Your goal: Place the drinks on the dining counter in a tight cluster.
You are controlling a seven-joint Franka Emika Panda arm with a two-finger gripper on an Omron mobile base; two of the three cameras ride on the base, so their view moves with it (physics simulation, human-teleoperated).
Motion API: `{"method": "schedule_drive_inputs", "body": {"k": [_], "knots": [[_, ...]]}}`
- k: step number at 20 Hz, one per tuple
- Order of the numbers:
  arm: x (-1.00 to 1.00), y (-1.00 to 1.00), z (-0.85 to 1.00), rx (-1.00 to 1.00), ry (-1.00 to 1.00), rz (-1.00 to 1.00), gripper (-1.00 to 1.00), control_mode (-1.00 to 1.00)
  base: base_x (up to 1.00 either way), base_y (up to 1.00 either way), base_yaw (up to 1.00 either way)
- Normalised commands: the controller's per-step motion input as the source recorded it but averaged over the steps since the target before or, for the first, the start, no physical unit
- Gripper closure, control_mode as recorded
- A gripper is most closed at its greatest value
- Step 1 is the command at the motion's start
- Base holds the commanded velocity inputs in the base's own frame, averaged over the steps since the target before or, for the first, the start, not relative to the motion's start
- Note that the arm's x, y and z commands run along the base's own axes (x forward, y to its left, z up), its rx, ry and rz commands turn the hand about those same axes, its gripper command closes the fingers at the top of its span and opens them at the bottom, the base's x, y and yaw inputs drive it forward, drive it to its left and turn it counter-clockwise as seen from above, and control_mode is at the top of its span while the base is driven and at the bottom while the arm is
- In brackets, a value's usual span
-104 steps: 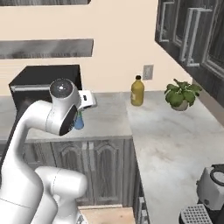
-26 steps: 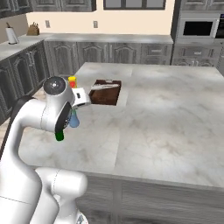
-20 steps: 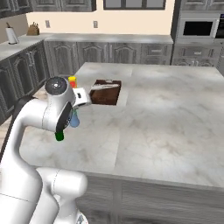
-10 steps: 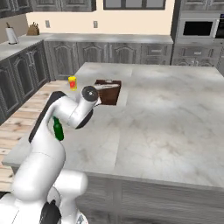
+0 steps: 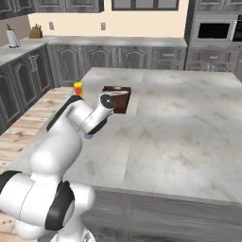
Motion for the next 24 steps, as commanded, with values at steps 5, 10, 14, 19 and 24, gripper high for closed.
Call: {"method": "schedule_drive_inputs", "body": {"k": [5, 10, 14, 19, 24], "knots": [[0.15, 0.11, -0.55, -0.04, 0.09, 0.01, 1.00, -1.00, 0.00, 0.00, 0.00], [0.00, 0.13, -0.51, 0.00, 0.01, 0.01, 1.00, -1.00, 0.00, 0.00, 0.00], [0.04, 0.19, -0.51, 0.00, 0.00, 0.00, 1.00, -1.00, 0.00, 0.00, 0.00], [0.01, 0.25, -0.19, 0.00, -0.01, 0.00, 1.00, -1.00, 0.00, 0.00, 0.00], [0.00, 0.31, 0.00, 0.00, -0.08, 0.01, 1.00, -1.00, 0.00, 0.00, 0.00]]}}
